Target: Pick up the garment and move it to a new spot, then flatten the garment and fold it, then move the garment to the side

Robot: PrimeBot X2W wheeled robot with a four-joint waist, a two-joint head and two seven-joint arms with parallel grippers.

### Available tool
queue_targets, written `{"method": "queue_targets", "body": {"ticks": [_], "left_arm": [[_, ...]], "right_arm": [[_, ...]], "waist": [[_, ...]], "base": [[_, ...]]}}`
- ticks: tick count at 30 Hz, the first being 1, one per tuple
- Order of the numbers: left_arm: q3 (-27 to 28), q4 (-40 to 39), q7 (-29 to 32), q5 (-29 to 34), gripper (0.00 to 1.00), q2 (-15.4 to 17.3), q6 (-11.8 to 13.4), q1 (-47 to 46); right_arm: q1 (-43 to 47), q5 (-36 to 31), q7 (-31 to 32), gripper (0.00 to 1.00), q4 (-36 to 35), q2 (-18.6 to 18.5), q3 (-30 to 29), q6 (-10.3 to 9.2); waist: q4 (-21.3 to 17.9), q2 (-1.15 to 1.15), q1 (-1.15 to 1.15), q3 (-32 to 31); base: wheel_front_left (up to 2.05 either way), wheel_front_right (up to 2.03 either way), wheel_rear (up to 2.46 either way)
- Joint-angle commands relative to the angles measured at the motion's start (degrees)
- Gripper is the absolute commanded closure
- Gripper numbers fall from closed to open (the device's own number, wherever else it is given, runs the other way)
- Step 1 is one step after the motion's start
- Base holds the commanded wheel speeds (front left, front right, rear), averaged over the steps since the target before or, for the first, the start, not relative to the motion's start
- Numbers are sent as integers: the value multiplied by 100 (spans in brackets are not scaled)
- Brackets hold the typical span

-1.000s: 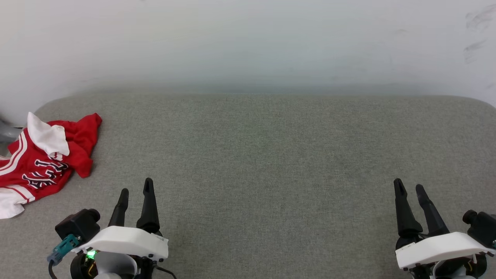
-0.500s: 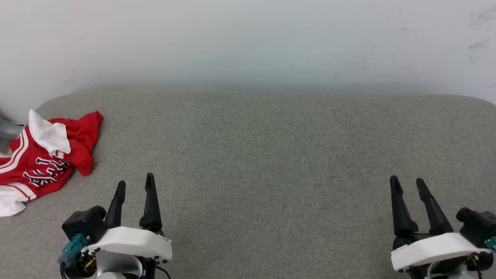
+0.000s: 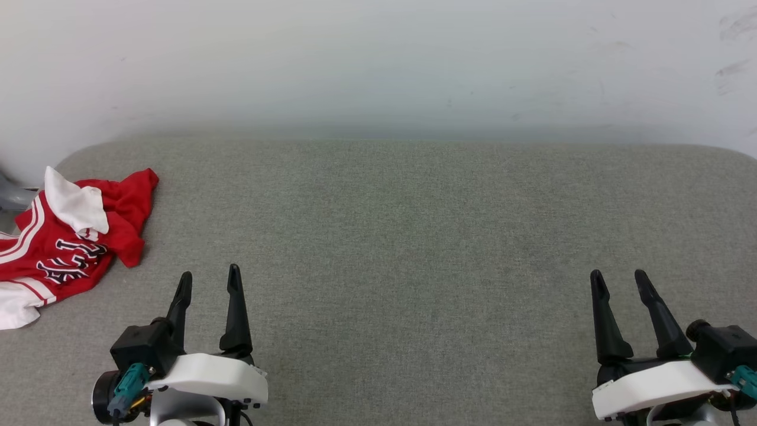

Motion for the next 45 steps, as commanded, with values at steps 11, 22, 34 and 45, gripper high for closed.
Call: {"method": "queue_targets", "body": {"ticks": [11, 22, 34, 45], "left_arm": [[55, -73, -197, 694, 0, -82, -86, 99], [140, -36, -318, 1110, 0, -195, -259, 172], [471, 81, -438, 1272, 0, -324, -680, 226], [505, 228, -438, 1078, 0, -347, -807, 265]], "right_arm": [[88, -564, -194, 0, -71, 4, -27, -1], [123, -724, -314, 0, -134, 7, -55, -2], [223, -585, -436, 0, -64, 8, -2, -3], [238, -394, -435, 0, 30, 9, -26, -3]], "waist": [[13, 0, 0, -1], [6, 0, 0, -32], [4, 0, 0, -56], [8, 0, 0, -88]], "base": [[0, 0, 0], [0, 0, 0], [0, 0, 0], [0, 0, 0]]}}
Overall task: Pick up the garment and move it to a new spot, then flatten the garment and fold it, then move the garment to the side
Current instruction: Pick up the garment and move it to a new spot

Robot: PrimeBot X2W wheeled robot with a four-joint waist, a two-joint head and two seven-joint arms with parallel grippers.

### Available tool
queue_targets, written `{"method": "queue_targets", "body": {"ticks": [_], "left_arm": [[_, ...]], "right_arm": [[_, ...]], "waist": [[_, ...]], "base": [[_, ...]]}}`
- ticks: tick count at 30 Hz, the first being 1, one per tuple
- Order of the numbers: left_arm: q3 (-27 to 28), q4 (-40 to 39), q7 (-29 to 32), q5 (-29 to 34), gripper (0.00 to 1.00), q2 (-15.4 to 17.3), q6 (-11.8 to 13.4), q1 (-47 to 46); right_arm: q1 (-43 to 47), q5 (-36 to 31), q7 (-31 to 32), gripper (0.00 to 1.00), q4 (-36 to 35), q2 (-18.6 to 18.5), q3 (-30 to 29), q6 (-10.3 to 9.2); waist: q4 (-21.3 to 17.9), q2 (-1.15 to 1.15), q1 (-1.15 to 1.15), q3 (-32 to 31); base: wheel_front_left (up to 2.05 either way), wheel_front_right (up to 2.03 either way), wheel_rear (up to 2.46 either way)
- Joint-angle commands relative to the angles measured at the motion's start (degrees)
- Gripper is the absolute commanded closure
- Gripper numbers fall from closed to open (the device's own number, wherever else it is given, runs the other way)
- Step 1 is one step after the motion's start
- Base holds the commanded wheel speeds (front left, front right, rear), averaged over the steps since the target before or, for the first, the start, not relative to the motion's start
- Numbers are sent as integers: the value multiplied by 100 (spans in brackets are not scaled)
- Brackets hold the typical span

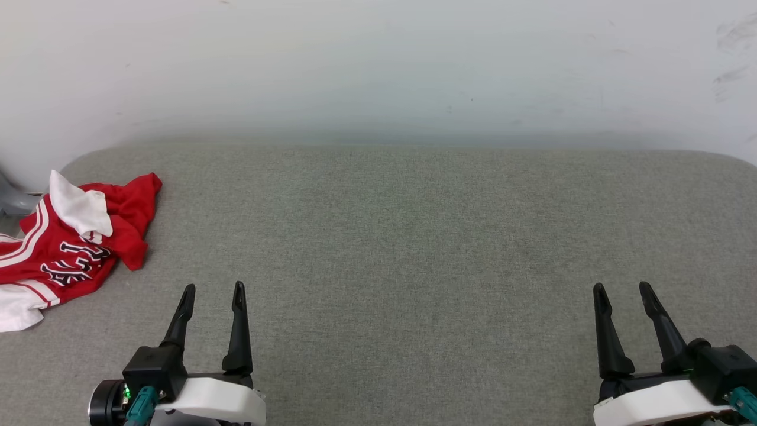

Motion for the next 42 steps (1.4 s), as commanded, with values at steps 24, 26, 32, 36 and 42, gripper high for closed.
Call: {"method": "queue_targets", "body": {"ticks": [24, 26, 32, 36, 42], "left_arm": [[48, 114, -16, -15, 0, -6, 50, -209], [39, 121, -16, -30, 0, -7, 77, -237], [89, 132, -16, -32, 0, -8, 103, -250], [133, 140, -15, -46, 0, -8, 144, -264], [167, 155, -16, -50, 0, -8, 196, -285]], "right_arm": [[6, -87, -13, 0, -37, 10, -31, -3], [4, -108, -13, 0, -57, 10, -22, -4], [-74, -182, -13, 0, -61, 9, -23, -4], [-108, -205, -13, 0, -66, 9, -13, -4], [-109, -309, -13, 0, -97, 9, 31, -4]], "waist": [[951, 0, 0, 129], [1122, 0, 0, 149], [1589, 0, 0, 235], [1878, 0, 0, 267], [2270, 0, 0, 287]], "base": [[0, 0, 0], [0, 0, 0], [0, 0, 0], [0, 0, 0], [0, 0, 0]]}}
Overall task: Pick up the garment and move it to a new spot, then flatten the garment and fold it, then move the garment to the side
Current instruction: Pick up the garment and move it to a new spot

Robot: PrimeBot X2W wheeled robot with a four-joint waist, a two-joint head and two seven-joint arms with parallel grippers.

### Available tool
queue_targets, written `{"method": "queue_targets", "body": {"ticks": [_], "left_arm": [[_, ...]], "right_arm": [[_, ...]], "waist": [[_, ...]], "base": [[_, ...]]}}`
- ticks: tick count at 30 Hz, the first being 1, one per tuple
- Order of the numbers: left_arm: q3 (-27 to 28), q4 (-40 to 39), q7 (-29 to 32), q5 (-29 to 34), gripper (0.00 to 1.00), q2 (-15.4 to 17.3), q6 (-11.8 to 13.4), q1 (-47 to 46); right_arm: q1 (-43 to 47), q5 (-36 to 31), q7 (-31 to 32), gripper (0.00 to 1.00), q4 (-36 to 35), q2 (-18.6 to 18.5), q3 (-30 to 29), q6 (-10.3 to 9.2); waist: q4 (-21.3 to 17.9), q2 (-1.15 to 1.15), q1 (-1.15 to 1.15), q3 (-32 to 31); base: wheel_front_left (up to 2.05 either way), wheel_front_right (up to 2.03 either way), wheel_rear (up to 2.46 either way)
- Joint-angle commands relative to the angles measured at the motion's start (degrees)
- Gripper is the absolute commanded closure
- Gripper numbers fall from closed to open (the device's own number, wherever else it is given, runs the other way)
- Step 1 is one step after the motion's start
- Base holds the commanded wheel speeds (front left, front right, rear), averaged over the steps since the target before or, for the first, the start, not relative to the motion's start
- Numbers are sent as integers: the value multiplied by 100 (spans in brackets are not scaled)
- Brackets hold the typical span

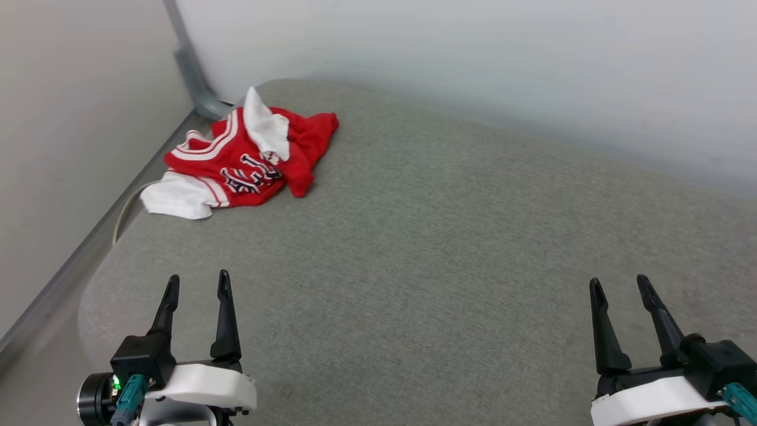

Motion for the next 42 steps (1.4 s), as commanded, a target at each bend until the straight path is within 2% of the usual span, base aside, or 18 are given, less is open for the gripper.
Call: {"method": "queue_targets", "body": {"ticks": [1, 10, 18, 21, 25, 28, 33, 36, 40, 41, 42], "left_arm": [[8, 2, -16, -49, 0, -4, 24, -66], [41, 15, -16, -70, 0, -4, 43, -5], [159, 47, -15, -68, 0, -3, 9, -102], [349, 60, -15, -157, 0, -5, -94, -334], [844, 131, -15, -246, 0, 15, -382, -893], [1198, 214, -14, -215, 0, 179, -574, -1459], [1723, 529, -15, -449, 0, 579, -735, -2521], [1746, 647, -14, -396, 0, 871, -765, -2996], [1666, 976, -14, -680, 0, 1287, -766, -3634], [1582, 1110, -14, -798, 0, 1404, -766, -3778], [1273, 1584, -14, -1289, 0, 1748, -768, -4193]], "right_arm": [[-67, -17, -12, 0, -17, 9, 9, -4], [-92, -97, -12, 0, 4, 9, 38, -4], [-128, -144, -12, 0, -8, 9, 100, -4], [-181, -236, -12, 0, -57, 9, 98, -4], [-342, -399, -12, 0, -173, 9, 106, -4], [-516, -564, -12, 0, -340, 8, 96, -4], [-832, -856, -12, 0, -640, 9, 137, -4], [-955, -980, -11, 0, -815, 9, 124, -4], [-1109, -1149, -12, 0, -1047, 8, 96, -4], [-1147, -1191, -12, 0, -1097, 8, 84, -4], [-1240, -1304, -12, 0, -1241, 8, 72, -4]], "waist": [[139, 0, 0, 22], [427, 0, 0, 37], [382, 0, 0, 86], [292, 0, 0, 188], [107, 0, 0, 490], [-70, 0, 0, 819], [-390, 0, 0, 1382], [-536, 0, 0, 1676], [-666, 0, 0, 2022], [-687, 0, 0, 2107], [-732, 0, 0, 2358]], "base": [[0, 0, 0], [0, 0, 0], [0, 0, 0], [0, 0, 0], [0, 0, 0], [0, 0, 0], [0, 0, 0], [0, 0, 0], [0, 0, 0], [0, 0, 0], [0, 0, 0]]}}
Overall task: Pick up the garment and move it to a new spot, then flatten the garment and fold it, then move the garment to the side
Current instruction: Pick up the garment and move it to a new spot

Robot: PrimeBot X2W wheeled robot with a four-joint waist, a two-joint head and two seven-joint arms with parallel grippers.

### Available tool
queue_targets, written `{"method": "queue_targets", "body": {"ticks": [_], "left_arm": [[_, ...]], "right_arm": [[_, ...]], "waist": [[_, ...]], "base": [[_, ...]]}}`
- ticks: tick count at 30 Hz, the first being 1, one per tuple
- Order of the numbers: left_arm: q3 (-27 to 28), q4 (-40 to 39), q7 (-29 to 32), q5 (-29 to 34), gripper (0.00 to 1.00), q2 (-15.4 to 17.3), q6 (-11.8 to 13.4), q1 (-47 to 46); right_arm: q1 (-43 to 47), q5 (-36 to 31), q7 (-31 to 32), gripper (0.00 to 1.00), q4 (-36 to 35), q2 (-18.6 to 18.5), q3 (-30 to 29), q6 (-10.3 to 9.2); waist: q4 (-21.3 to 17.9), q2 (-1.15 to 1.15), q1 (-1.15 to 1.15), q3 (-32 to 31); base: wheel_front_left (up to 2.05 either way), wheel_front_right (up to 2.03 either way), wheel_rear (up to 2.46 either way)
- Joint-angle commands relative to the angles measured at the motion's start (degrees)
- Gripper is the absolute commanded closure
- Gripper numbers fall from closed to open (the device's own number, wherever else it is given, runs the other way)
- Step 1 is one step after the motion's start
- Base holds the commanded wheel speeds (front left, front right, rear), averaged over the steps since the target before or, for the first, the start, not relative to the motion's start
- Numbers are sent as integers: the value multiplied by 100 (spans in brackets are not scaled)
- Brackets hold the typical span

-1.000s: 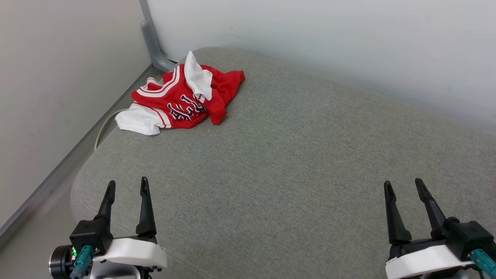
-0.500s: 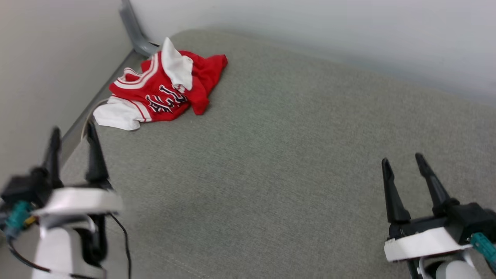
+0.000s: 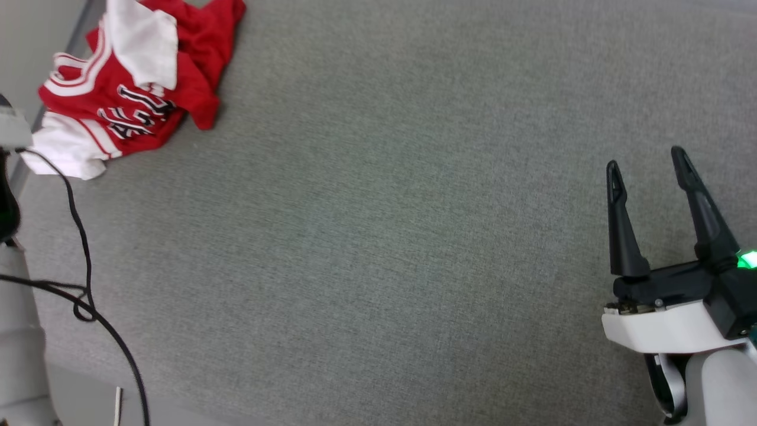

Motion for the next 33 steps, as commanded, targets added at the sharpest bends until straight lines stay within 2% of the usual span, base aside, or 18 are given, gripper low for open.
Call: {"method": "queue_targets", "body": {"ticks": [1, 5, 10, 12, 13, 17, 22, 24, 29, 33], "left_arm": [[-129, 214, 1, -229, 0, 123, -5, -183], [-741, 939, 470, -1006, 0, 583, -2, -774], [-1420, 1606, 1740, -2036, 0, 1058, -2, -1294], [-1682, 1855, 2403, -2425, 0, 1172, -2, -1426], [-1682, 1855, 2403, -2425, 0, 1172, -2, -1426], [-2006, 2206, 3421, -3130, 0, 1412, -3, -1689], [-2534, 2505, 4653, -3622, 0, 1675, -3, -1753], [-2630, 2603, 4921, -3783, 0, 1808, -3, -1755], [-2967, 2835, 5531, -4063, 0, 1843, -3, -1655], [-3194, 2956, 5730, -4212, 0, 1770, 9, -1548]], "right_arm": [[-136, -61, -12, 0, -68, 5, -5, -4], [-274, -193, -12, 0, -212, 5, -11, -4], [-383, -317, -12, 0, -358, 5, 12, -4], [-430, -365, -12, 0, -407, 4, 13, -4], [-430, -365, -12, 0, -407, 4, 13, -4], [-460, -450, -12, 0, -497, 4, 12, -4], [-525, -557, -12, 0, -605, 4, -3, -4], [-538, -596, -12, 0, -646, 4, -12, -4], [-574, -666, -12, 0, -727, 4, -51, -4], [-582, -706, -12, 0, -752, 4, -57, -4]], "waist": [[-137, 0, -1, 324], [-195, 0, -1, 625], [-280, 0, -1, 899], [-317, 0, -1, 989], [-317, 0, -1, 989], [-385, 0, -1, 1159], [-443, 0, -1, 1365], [-471, 0, -1, 1446], [-496, 0, -1, 1631], [-505, 0, -1, 1713]], "base": [[0, 0, 0], [0, 0, 0], [0, 0, 0], [0, 0, 0], [0, 0, 0], [0, 0, 0], [0, 0, 0], [0, 0, 0], [0, 0, 0], [0, 0, 0]]}}
